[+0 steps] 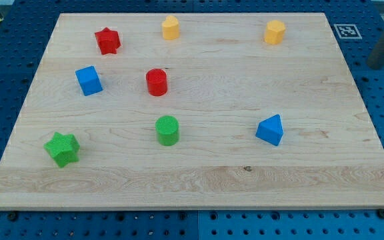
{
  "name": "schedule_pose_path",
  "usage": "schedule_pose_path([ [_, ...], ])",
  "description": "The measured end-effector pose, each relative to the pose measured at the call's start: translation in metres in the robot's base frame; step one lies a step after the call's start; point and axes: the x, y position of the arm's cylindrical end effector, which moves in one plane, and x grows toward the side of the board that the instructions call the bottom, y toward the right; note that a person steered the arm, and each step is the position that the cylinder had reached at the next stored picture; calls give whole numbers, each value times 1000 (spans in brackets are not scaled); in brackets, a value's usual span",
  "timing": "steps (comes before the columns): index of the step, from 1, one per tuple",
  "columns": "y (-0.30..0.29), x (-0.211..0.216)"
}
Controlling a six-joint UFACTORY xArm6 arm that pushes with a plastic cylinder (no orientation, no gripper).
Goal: Move the blue triangle slightly towards the green circle
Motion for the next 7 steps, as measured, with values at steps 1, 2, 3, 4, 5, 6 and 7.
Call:
schedule_pose_path([
  [1, -12, 40],
  [2, -37, 68],
  [3, -75, 81],
  [4, -101, 82],
  [5, -123, 83],
  [6, -150, 88],
  [7, -163, 102],
])
